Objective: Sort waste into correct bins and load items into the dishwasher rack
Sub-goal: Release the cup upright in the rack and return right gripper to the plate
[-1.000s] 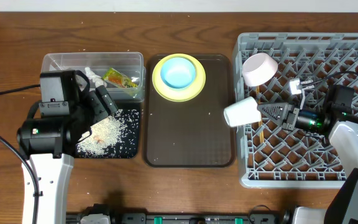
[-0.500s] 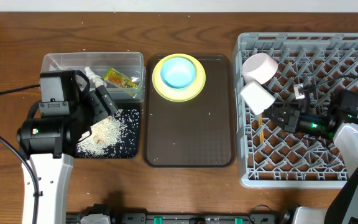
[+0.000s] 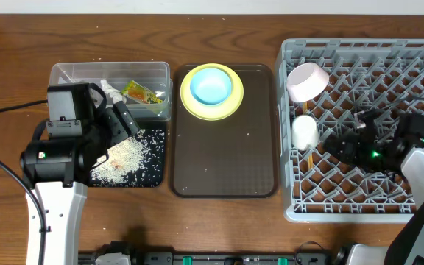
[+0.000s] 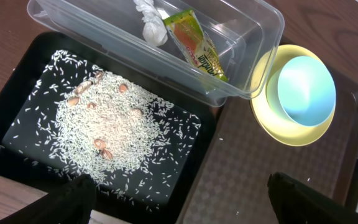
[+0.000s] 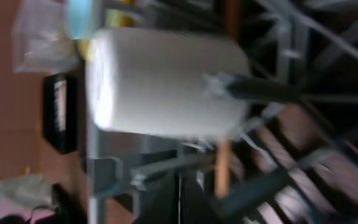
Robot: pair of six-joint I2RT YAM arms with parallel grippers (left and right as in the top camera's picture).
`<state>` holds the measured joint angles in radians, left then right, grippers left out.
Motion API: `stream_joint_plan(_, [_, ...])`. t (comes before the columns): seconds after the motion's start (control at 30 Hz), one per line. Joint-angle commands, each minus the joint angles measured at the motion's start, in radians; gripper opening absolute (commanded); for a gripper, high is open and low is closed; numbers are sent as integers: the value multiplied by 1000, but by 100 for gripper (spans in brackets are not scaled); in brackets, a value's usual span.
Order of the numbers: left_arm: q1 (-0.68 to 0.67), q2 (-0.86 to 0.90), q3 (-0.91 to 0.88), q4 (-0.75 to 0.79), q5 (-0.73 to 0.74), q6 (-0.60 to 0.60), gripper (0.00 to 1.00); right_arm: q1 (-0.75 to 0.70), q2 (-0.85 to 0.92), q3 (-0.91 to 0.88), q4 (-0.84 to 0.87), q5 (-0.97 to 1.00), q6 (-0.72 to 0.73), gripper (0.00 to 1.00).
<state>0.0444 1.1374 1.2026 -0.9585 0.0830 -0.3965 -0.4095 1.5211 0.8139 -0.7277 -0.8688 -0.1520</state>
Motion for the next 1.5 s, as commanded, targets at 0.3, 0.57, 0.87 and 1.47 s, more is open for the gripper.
stream_joint_plan(0.3, [4, 4, -1, 1, 3, -2, 91, 16, -294, 134, -104, 311, 182, 2])
stream_joint_plan(0.57, [4, 4, -1, 1, 3, -2, 91, 240, -440, 249, -143, 523, 235, 3])
stream_joint_plan(0.87, [4, 4, -1, 1, 3, -2, 91, 618, -381, 360, -100, 776, 302, 8])
stream_joint_plan(1.47, [4, 4, -1, 1, 3, -2, 91, 1046, 156, 714, -9, 952, 246, 25])
